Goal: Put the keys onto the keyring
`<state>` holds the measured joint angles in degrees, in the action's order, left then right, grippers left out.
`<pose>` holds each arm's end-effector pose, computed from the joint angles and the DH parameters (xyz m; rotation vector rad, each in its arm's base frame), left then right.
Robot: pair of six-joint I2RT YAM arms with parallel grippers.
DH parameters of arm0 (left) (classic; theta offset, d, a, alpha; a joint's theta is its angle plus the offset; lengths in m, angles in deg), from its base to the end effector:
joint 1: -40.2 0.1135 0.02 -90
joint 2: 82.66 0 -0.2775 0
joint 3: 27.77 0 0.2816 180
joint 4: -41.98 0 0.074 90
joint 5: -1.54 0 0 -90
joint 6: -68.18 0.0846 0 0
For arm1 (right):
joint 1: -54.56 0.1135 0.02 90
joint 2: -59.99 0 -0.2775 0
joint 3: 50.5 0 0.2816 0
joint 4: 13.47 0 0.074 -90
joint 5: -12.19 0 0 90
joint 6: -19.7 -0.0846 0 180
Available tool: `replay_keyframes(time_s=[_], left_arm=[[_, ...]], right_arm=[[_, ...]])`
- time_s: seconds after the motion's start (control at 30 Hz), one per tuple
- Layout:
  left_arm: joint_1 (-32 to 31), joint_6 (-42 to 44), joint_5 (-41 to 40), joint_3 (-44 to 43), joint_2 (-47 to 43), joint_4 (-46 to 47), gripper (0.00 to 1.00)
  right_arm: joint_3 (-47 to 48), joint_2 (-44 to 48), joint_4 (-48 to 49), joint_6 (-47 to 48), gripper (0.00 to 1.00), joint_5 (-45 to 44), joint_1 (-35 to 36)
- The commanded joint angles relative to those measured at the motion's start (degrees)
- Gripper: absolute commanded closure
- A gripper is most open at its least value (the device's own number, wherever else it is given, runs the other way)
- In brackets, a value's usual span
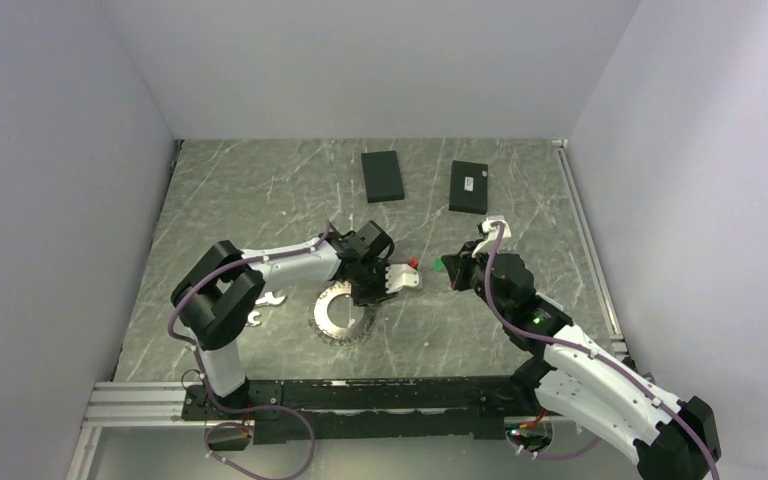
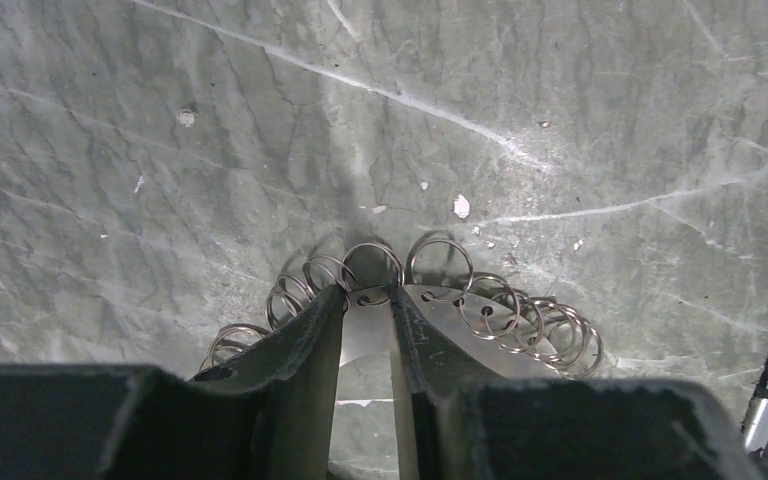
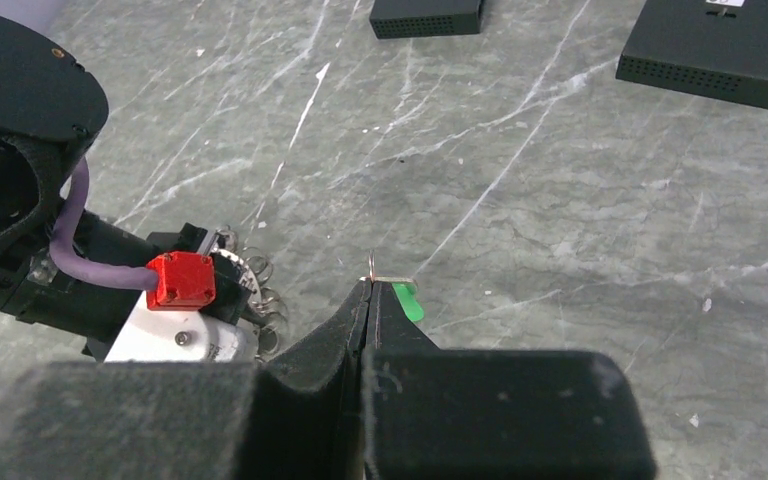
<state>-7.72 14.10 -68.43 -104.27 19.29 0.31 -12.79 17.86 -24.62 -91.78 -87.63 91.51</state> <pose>0.2408 -0.3099 0.1226 1.8984 1.9681 -0.5378 0.2057 0.1367 0.2357 -0.1309 1.8703 0.5532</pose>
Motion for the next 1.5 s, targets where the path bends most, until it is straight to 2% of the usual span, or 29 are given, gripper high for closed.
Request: replay_keyframes(time_s=[0.0, 0.43, 0.53, 0.6, 0.87, 1.0, 1.23, 1.47], left_arm=[[0.6, 3.3, 0.7, -1.5, 2.2, 0.2, 0.72], [3.8, 1.5, 4.6, -3.7, 3.9, -0.5, 0.76], [4.5, 1.2, 6.0, -3.5, 4.0, 0.4, 0.83], [4.7, 0.8, 6.1, -4.0, 4.1, 0.7, 0.99], [5.6, -1.3, 8.3, -5.3, 2.1, -1.4, 1.0], [6.6, -6.0, 10.7, -3.7, -3.3, 1.3, 1.0], [9.1, -20.0, 13.6, 0.9, -12.1, 6.3, 1.0], [11.1, -29.0, 16.5, 5.4, -20.7, 10.7, 1.0]], right_arm=[[-0.1, 0.9, 1.0, 0.4, 1.0, -1.2, 0.2], [-0.5, 1.3, 1.2, 0.6, 1.0, -1.2, 0.5], [-0.5, 1.3, 1.1, 0.7, 1.0, -1.3, 0.6], [-0.6, 1.4, 1.1, 0.7, 1.0, -1.4, 0.7], [-0.6, 1.6, 1.2, 0.9, 1.0, -1.8, 1.0], [-0.2, 1.4, 1.3, 1.0, 1.0, -1.3, 1.0], [0.8, 1.1, 3.1, 1.2, 1.0, 2.4, 1.0], [1.4, 1.1, 6.9, 2.2, 1.0, 11.1, 1.0]])
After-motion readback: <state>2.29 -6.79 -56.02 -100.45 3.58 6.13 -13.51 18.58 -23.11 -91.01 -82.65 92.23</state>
